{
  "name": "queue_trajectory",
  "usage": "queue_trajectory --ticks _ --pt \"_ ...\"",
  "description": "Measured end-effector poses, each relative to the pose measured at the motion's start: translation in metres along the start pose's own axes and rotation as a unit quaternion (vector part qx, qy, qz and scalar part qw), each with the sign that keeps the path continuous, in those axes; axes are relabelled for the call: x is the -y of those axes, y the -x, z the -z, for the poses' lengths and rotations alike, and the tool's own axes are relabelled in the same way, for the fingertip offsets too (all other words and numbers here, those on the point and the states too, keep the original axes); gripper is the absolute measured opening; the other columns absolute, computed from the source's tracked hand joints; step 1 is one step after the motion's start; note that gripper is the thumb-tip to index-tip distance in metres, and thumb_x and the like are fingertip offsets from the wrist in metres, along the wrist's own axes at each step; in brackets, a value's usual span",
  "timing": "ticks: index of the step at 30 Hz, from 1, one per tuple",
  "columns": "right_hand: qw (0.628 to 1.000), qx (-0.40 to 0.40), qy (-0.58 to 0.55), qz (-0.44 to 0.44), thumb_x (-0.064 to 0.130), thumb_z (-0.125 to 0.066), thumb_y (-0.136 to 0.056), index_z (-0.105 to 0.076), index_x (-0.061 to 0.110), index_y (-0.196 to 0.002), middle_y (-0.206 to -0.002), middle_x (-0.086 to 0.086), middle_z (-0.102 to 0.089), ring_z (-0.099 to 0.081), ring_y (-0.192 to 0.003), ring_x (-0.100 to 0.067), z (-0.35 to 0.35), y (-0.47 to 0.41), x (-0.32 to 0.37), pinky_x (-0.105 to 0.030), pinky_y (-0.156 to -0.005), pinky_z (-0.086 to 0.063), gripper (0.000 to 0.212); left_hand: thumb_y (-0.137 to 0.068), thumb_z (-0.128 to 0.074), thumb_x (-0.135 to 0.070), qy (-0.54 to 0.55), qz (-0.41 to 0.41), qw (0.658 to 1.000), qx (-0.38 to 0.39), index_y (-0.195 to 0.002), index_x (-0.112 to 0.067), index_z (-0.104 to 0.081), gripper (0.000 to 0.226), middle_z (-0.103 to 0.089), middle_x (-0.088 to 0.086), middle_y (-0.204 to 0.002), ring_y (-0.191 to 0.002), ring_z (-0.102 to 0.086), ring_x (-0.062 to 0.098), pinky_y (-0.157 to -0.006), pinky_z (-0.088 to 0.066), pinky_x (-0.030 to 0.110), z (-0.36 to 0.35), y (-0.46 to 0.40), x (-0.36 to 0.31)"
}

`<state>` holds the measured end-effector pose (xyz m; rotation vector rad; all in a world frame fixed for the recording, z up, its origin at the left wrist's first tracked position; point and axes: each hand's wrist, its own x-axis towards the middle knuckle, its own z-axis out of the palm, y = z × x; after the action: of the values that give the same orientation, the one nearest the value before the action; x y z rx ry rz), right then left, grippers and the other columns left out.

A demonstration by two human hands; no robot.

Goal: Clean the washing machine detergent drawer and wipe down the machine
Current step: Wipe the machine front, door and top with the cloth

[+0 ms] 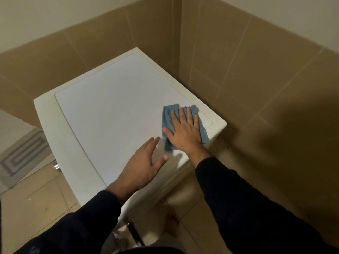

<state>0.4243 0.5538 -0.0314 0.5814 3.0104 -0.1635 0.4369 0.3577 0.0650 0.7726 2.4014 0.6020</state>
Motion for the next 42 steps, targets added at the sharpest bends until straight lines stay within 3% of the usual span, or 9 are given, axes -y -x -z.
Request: queue_trajectory --ticks 4,11,16,19,23,27,32,38,42 --pt "1.0 0.004 0.011 -0.01 0.079 -0.008 -0.087 -0.008 0.024 -0.158 -0.166 -0.007 -0.003 0.005 -0.152 -0.028 0.001 0.012 -0.011 -0.051 -0.121 -0.002 0.089 -0.095 -0.044 -0.057 0.005 0.007 1.0 0.005 -0.155 -0.027 -0.021 0.071 -0.02 -0.003 -0.162 -0.135 -0.044 0.022 -0.115 -0.028 0.033 0.012 0.001 0.018" --pt "0.984 -0.023 -0.011 -0.176 0.076 -0.02 -0.089 -0.018 0.02 -0.157 -0.163 -0.014 -0.015 -0.006 -0.151 -0.034 0.0 -0.03 0.021 -0.057 -0.119 -0.005 0.088 -0.095 -0.042 -0.059 0.02 0.012 1.0 0.005 -0.155 -0.027 -0.021 0.072 -0.02 -0.003 -0.163 -0.13 -0.049 0.026 -0.115 -0.031 0.038 0.032 0.008 0.058" --pt "0.998 -0.003 0.006 -0.07 0.075 -0.013 -0.088 -0.017 0.017 -0.157 -0.164 -0.012 -0.013 -0.005 -0.152 -0.03 -0.004 0.018 0.063 -0.051 -0.121 -0.006 0.091 -0.095 -0.044 -0.058 0.054 -0.002 0.998 0.021 -0.155 -0.026 -0.021 0.072 -0.021 -0.003 -0.162 -0.127 -0.051 0.03 -0.114 -0.031 0.035 0.046 0.014 0.082" --pt "0.999 0.012 0.024 -0.021 0.077 -0.02 -0.089 -0.021 0.013 -0.156 -0.163 -0.011 -0.019 -0.013 -0.15 -0.028 0.0 0.048 0.049 -0.048 -0.121 -0.016 0.093 -0.095 -0.043 -0.057 0.061 -0.013 0.997 0.038 -0.155 -0.028 -0.019 0.071 -0.02 -0.004 -0.163 -0.138 -0.041 0.023 -0.115 -0.027 0.032 0.053 0.017 0.09" --pt "0.998 -0.017 0.023 -0.055 0.073 -0.035 -0.089 -0.03 0.006 -0.151 -0.158 -0.016 -0.029 -0.026 -0.146 -0.031 0.003 0.012 0.017 -0.05 -0.117 -0.026 0.092 -0.095 -0.044 -0.058 0.075 -0.006 0.996 0.041 -0.156 -0.03 -0.019 0.071 -0.019 -0.006 -0.162 -0.126 -0.051 0.031 -0.114 -0.032 0.037 0.056 0.01 0.093" --pt "0.996 -0.04 0.015 -0.072 0.074 -0.028 -0.087 -0.041 0.0 -0.146 -0.151 -0.022 -0.041 -0.034 -0.142 -0.034 0.003 -0.044 0.008 -0.05 -0.116 -0.028 0.095 -0.094 -0.045 -0.058 0.103 0.029 0.994 0.003 -0.155 -0.029 -0.022 0.071 -0.024 -0.006 -0.161 -0.124 -0.053 0.031 -0.112 -0.033 0.035 0.049 -0.01 0.081" --pt "1.0 -0.007 0.01 -0.007 0.079 -0.027 -0.085 -0.021 0.01 -0.156 -0.163 -0.011 -0.019 -0.011 -0.152 -0.026 0.005 -0.085 0.006 -0.046 -0.122 -0.006 0.099 -0.094 -0.048 -0.056 0.134 0.067 0.988 -0.038 -0.154 -0.029 -0.025 0.069 -0.03 -0.004 -0.159 -0.121 -0.055 0.03 -0.109 -0.037 0.036 0.036 -0.027 0.057" --pt "0.984 0.031 0.016 0.177 0.076 -0.011 -0.09 -0.016 0.011 -0.157 -0.165 -0.011 -0.009 -0.003 -0.152 -0.025 0.011 -0.049 -0.033 -0.046 -0.123 -0.007 0.093 -0.094 -0.05 -0.053 0.154 0.081 0.983 -0.059 -0.153 -0.028 -0.029 0.067 -0.034 -0.003 -0.157 -0.122 -0.055 0.029 -0.11 -0.035 0.033 0.028 -0.043 0.033" --pt "0.991 -0.038 0.093 0.094 0.072 -0.015 -0.094 -0.017 0.021 -0.157 -0.163 -0.02 -0.005 -0.003 -0.151 -0.038 0.019 -0.055 -0.073 -0.053 -0.119 -0.014 0.081 -0.093 -0.051 -0.053 0.167 0.1 0.978 -0.076 -0.151 -0.031 -0.032 0.065 -0.036 -0.006 -0.155 -0.123 -0.053 0.03 -0.111 -0.036 0.036 0.029 -0.044 0.031"
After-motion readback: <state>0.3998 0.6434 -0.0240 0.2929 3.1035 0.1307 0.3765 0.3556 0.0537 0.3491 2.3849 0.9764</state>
